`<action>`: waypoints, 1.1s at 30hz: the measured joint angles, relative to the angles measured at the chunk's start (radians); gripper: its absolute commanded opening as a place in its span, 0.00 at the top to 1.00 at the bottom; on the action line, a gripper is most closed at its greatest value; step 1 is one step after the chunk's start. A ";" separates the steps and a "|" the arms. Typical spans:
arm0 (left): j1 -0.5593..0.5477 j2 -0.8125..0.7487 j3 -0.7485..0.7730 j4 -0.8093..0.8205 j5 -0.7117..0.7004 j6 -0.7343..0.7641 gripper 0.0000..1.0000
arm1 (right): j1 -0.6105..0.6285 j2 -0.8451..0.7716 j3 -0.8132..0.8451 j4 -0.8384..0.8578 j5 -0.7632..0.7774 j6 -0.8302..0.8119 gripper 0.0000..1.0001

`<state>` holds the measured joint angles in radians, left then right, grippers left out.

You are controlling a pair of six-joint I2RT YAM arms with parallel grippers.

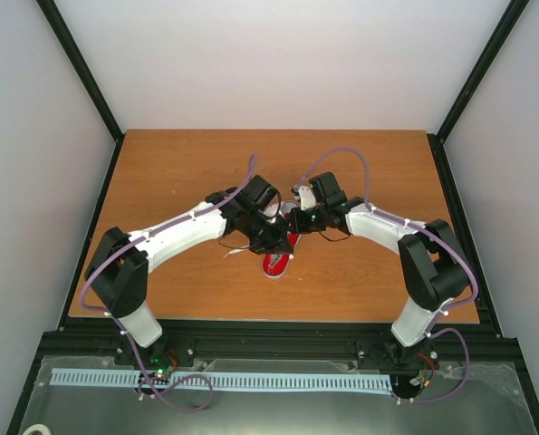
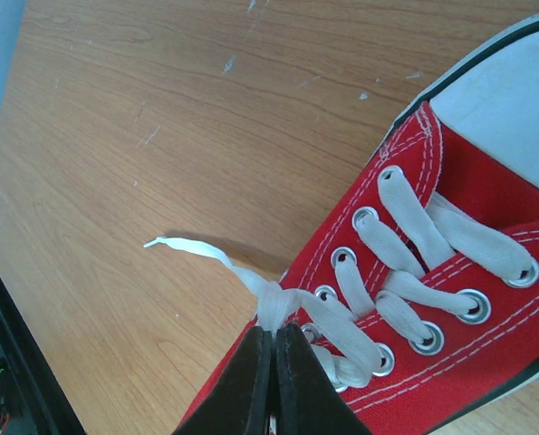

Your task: Tie the shoes

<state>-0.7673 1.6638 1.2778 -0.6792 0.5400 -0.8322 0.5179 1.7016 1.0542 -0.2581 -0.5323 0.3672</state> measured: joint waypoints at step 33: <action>0.191 0.012 -0.103 0.279 -0.099 0.322 0.57 | -0.009 -0.065 -0.077 0.060 -0.131 -0.103 0.97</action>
<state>-0.5766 1.6756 1.1751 -0.4004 0.4412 -0.5098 0.5091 1.6367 0.9775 -0.1978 -0.6632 0.2638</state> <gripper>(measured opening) 0.501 0.030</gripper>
